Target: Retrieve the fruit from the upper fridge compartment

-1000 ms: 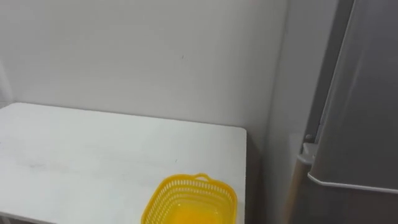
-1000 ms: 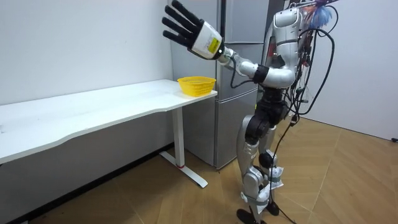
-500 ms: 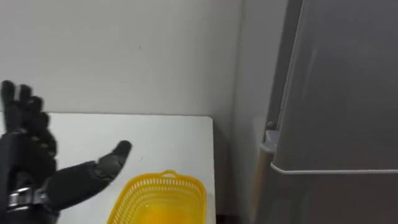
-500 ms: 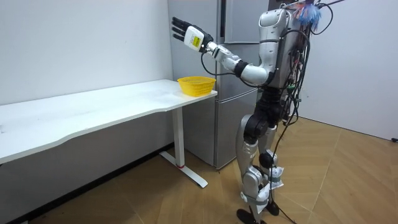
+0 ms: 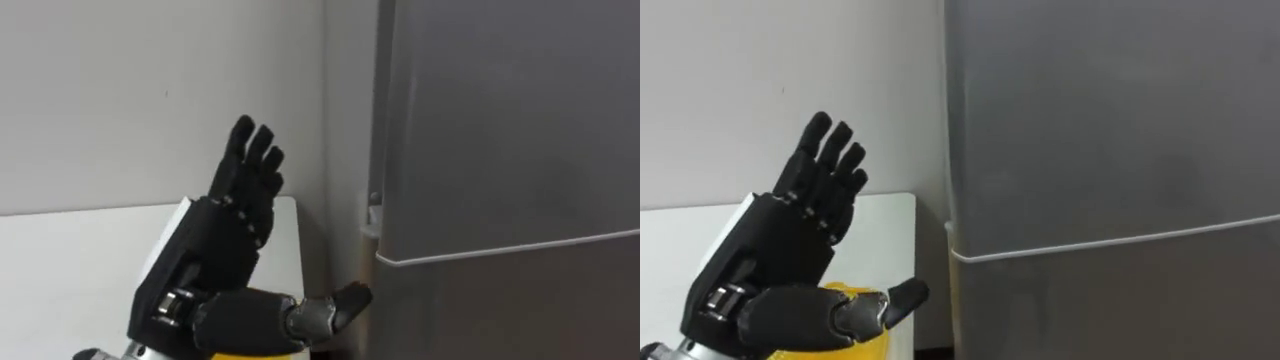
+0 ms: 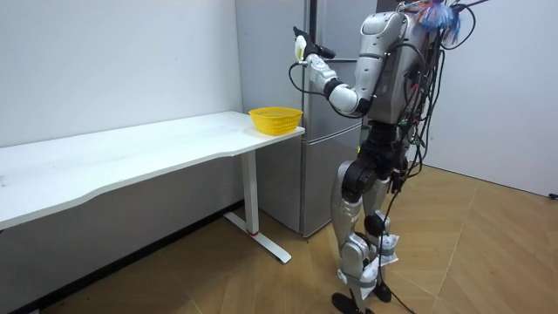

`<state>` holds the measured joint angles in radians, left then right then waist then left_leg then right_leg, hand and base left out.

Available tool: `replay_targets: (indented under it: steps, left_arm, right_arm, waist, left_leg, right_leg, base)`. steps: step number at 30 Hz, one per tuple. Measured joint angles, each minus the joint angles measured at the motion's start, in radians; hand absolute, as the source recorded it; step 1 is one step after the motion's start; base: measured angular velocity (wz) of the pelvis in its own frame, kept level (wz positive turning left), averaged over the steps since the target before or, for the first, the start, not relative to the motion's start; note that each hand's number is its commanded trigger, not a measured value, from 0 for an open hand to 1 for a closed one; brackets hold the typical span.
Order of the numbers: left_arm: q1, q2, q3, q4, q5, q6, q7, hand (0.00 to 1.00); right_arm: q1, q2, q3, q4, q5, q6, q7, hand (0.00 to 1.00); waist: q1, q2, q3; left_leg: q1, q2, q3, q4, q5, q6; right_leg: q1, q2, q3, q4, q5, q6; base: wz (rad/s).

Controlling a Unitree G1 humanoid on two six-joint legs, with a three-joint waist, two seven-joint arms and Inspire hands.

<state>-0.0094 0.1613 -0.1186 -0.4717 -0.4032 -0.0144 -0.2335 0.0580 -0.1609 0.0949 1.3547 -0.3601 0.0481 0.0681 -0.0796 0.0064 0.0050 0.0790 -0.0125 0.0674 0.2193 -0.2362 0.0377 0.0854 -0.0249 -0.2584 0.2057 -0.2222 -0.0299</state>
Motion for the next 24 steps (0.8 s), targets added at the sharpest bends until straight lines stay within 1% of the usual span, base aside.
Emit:
replay_targets:
  steps: [2,9,12,15,17,18,22,24]
  left_arm:
    - [-0.001,0.002,-0.012,0.0,0.0,0.021,-0.043,0.0]
    - [-0.001,0.007,-0.014,0.0,0.0,0.059,-0.108,0.0]
    - [-0.001,0.007,-0.016,0.0,-0.006,0.061,-0.114,0.0]
    - [-0.001,0.008,-0.026,0.0,-0.046,0.061,-0.111,0.0]
    - [-0.001,0.009,-0.038,0.0,-0.077,0.061,-0.111,0.0]
    - [-0.001,0.009,-0.042,0.0,-0.079,0.061,-0.111,0.0]
    - [-0.001,0.009,-0.046,0.0,-0.078,0.061,-0.112,0.0]
    - [-0.001,0.008,-0.046,0.0,-0.078,0.061,-0.111,0.0]
  right_arm:
    - [0.0,0.0,0.0,0.0,0.001,0.008,0.0,0.0]
    - [0.002,0.0,-0.001,0.0,0.006,0.018,-0.001,0.0]
    - [0.003,0.0,-0.001,0.0,0.006,0.019,-0.002,0.0]
    - [0.002,0.0,-0.001,0.0,0.006,0.019,-0.002,0.0]
    - [0.003,-0.001,0.0,0.0,0.006,0.023,-0.002,0.0]
    - [0.003,-0.001,0.0,0.0,0.006,0.027,-0.002,0.0]
    - [0.003,-0.001,0.001,0.0,0.007,0.039,-0.002,0.0]
    - [0.003,-0.002,0.001,-0.002,0.007,0.039,-0.001,0.0]
  waist:
    - [-0.004,0.003,-0.0017]
    - [-0.01,0.003,-0.0034]
    - [-0.014,0.005,-0.0051]
    - [-0.028,0.009,-0.0077]
    - [-0.03,0.014,-0.0107]
    - [-0.03,0.015,-0.011]
    - [-0.033,0.016,-0.0094]
    - [-0.032,0.019,-0.0065]
  left_leg:
    - [0.001,0.001,0.006,-0.001,0.0,0.0]
    - [0.002,0.001,0.016,0.0,0.0,0.0]
    - [0.004,0.002,0.025,0.0,0.0,0.0]
    - [0.004,0.002,0.031,0.0,0.0,0.0]
    - [0.005,0.003,0.04,0.0,0.0,0.0]
    - [0.005,0.003,0.041,0.0,0.0,0.0]
    - [0.013,0.003,0.046,-0.003,0.0,0.0]
    - [0.017,0.003,0.055,-0.008,0.0,0.0]
  right_leg:
    - [-0.002,0.002,0.008,0.001,0.0,-0.001]
    - [-0.005,0.002,0.012,-0.001,0.001,0.0]
    - [-0.003,0.001,0.014,-0.001,0.001,0.0]
    - [-0.003,0.001,0.017,-0.001,0.001,0.0]
    - [-0.002,0.001,0.023,-0.001,0.001,0.0]
    - [-0.002,0.001,0.024,0.0,0.001,0.0]
    - [-0.002,0.001,0.029,-0.003,0.001,0.0]
    - [-0.003,0.001,0.036,-0.004,0.001,0.001]
  base:
    - [-0.08]
    - [-0.02]
    - [-0.03]
    - [-0.04]
    - [-0.1]
    - [-0.06]
    - [-0.02]
    - [-0.08]
